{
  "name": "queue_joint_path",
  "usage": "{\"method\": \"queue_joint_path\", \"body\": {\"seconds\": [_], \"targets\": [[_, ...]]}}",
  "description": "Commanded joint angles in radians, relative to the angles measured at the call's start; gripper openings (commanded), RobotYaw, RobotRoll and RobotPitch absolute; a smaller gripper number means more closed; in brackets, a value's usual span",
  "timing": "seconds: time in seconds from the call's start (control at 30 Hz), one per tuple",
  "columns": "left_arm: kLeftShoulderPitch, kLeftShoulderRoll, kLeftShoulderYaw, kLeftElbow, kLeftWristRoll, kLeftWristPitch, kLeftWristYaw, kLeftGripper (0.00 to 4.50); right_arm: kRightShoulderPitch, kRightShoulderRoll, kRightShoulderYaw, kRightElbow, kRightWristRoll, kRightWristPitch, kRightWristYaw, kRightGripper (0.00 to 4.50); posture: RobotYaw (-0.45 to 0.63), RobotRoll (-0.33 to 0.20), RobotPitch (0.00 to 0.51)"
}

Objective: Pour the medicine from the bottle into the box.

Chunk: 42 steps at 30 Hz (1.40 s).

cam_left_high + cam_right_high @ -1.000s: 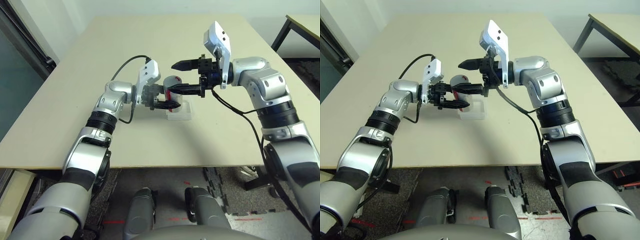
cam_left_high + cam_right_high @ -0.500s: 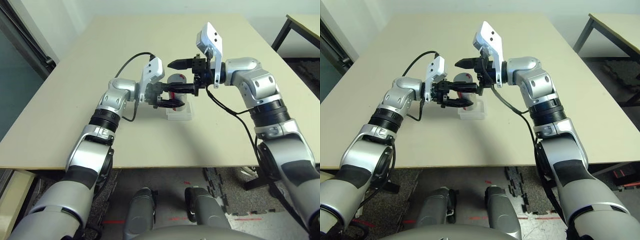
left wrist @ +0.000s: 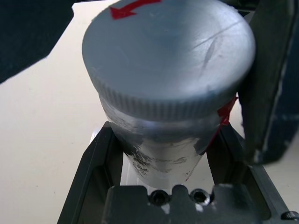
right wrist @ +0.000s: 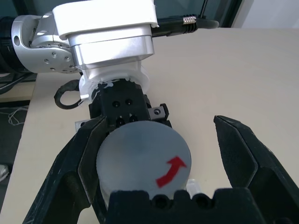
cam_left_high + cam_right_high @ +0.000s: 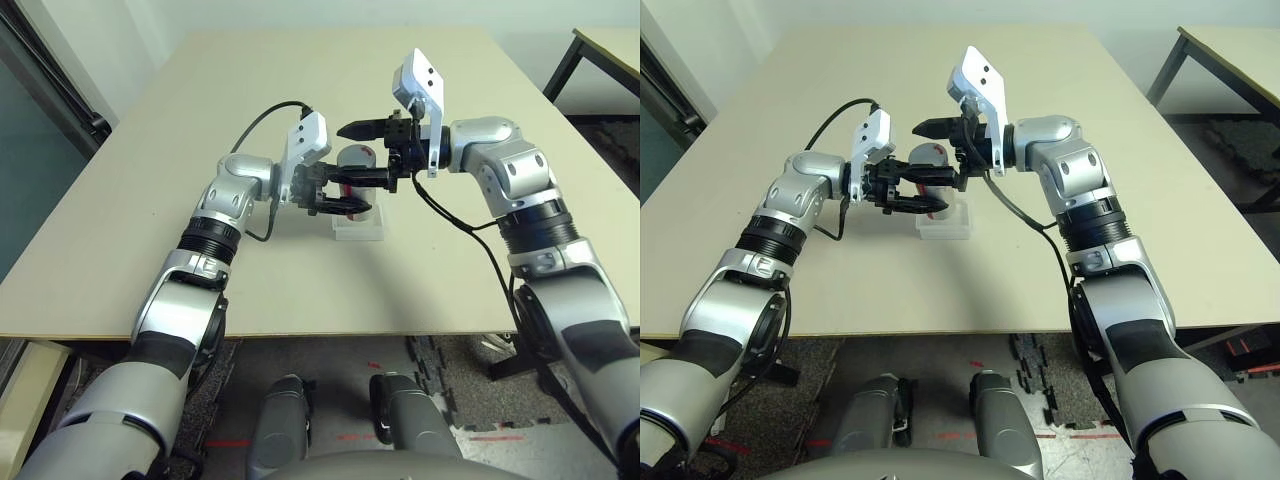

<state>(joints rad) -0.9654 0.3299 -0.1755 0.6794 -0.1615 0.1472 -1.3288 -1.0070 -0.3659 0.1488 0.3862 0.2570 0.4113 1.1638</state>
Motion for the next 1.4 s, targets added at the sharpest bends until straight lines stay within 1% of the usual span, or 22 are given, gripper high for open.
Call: {"method": "queue_joint_path", "body": {"seconds": [0.03,0.53,0.97,1.23,1.4], "targets": [[0.018,0.005,-0.003,-0.023,-0.002,0.003,-0.013,2.75,0.01,-0.034,-0.027,-0.001,0.004,0.003,-0.01,4.5,-0.02,0.0,0.093],[0.043,0.034,0.008,-0.036,-0.005,0.012,-0.006,2.75,0.046,-0.106,-0.043,-0.042,0.044,0.031,-0.018,4.5,-0.02,0.0,0.093],[0.067,0.048,0.016,-0.055,-0.005,0.022,0.003,2.75,0.042,-0.144,-0.051,-0.024,0.044,0.026,-0.014,4.5,-0.02,0.0,0.082],[0.069,0.052,0.02,-0.051,-0.004,0.019,0.006,2.75,0.075,-0.173,-0.039,-0.065,0.049,0.06,0.012,4.5,-0.02,0.0,0.08],[0.056,0.051,0.023,-0.026,-0.001,0.007,0.011,2.75,0.11,-0.18,-0.035,-0.14,0.076,0.113,0.033,4.5,-0.02,0.0,0.076]]}}
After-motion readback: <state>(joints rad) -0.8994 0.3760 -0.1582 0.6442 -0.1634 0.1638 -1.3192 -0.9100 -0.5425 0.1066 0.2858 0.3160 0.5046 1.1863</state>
